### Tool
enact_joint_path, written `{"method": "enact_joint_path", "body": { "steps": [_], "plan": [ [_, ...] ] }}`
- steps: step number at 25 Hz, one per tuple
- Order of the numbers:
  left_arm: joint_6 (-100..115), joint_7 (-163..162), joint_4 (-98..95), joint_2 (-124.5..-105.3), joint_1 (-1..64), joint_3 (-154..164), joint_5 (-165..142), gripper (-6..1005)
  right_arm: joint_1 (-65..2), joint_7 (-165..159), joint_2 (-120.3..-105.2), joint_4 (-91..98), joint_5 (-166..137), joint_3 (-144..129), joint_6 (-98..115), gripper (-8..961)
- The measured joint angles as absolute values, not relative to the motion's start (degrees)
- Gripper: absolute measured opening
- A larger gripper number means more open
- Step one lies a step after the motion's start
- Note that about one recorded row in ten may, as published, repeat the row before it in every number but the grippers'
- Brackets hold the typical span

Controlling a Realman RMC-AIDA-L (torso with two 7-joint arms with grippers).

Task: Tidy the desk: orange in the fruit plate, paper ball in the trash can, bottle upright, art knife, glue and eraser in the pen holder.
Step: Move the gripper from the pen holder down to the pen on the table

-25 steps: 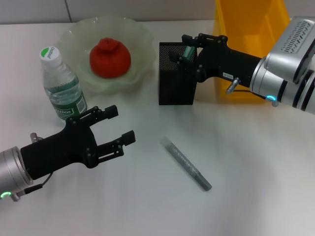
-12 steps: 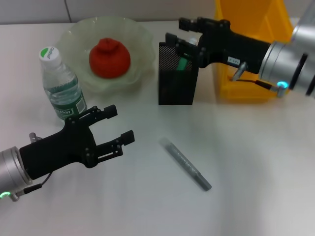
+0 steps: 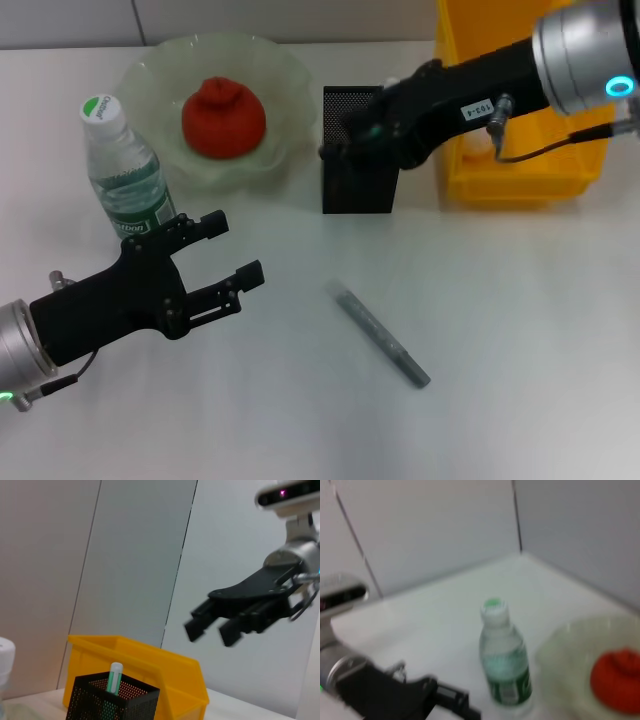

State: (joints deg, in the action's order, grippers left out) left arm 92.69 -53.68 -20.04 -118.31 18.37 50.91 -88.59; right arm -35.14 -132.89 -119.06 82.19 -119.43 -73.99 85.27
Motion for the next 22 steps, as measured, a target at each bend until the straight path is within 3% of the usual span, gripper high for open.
{"method": "enact_joint_path", "body": {
  "steps": [6,12,22],
  "plan": [
    [92.8,-53.6,-20.0,-118.30,18.4,50.9,-88.6,799,-46.6,-150.1,-119.06,81.7,-133.8,-74.1,95.6,485],
    [92.8,-53.5,-20.0,-118.29,18.5,50.9,-88.6,799,-55.3,-154.4,-119.47,69.1,-143.1,-78.8,97.7,475],
    [92.8,-53.5,-20.0,-118.39,18.6,51.1,-88.6,799,-60.8,-155.1,-119.88,52.2,-143.0,-86.8,92.8,458]
  ]
}}
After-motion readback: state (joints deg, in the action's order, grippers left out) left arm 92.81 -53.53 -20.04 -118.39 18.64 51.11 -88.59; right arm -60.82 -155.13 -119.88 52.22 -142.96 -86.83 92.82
